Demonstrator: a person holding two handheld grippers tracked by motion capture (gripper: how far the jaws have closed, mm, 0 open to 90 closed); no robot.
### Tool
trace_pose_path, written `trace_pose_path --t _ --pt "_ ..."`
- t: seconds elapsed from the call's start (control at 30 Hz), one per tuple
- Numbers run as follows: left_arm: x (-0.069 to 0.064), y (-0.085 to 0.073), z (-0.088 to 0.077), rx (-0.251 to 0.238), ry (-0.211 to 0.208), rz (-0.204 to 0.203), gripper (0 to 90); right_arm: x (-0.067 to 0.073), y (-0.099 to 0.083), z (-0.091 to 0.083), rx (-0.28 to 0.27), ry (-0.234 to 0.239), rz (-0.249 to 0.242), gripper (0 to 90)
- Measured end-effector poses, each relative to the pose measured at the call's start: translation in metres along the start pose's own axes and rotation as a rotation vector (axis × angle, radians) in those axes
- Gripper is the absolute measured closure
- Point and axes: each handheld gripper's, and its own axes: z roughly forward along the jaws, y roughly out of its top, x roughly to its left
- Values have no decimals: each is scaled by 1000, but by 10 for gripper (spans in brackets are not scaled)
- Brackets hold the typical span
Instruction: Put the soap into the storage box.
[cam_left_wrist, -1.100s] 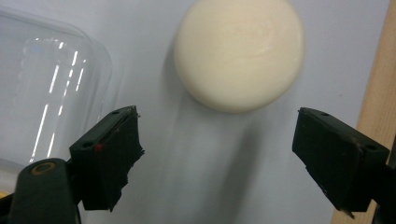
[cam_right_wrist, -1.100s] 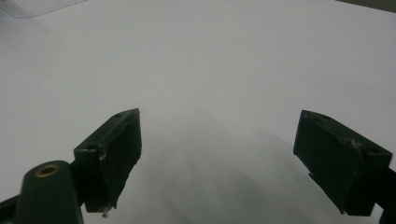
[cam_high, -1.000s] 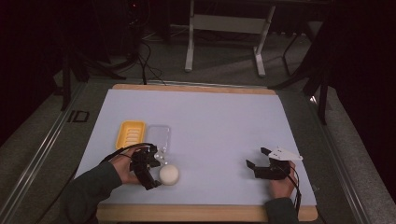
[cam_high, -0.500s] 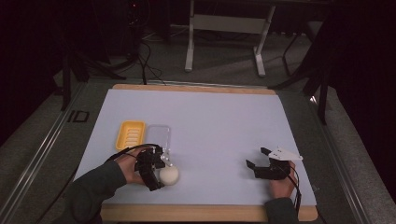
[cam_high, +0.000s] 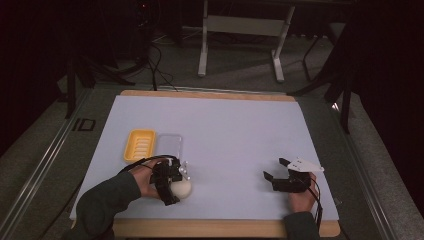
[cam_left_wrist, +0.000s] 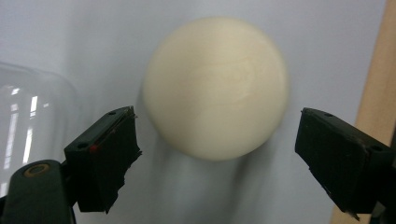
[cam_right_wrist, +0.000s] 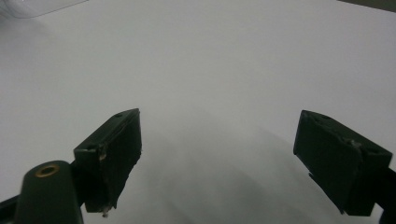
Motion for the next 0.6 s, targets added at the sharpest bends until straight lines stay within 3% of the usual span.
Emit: trace_pose_path --t 0.37,0.6 --pt "1 8 6 14 6 13 130 0 0 0 0 1 0 149" --pt "1 16 13 55 11 27 124 0 0 0 -1 1 0 149"
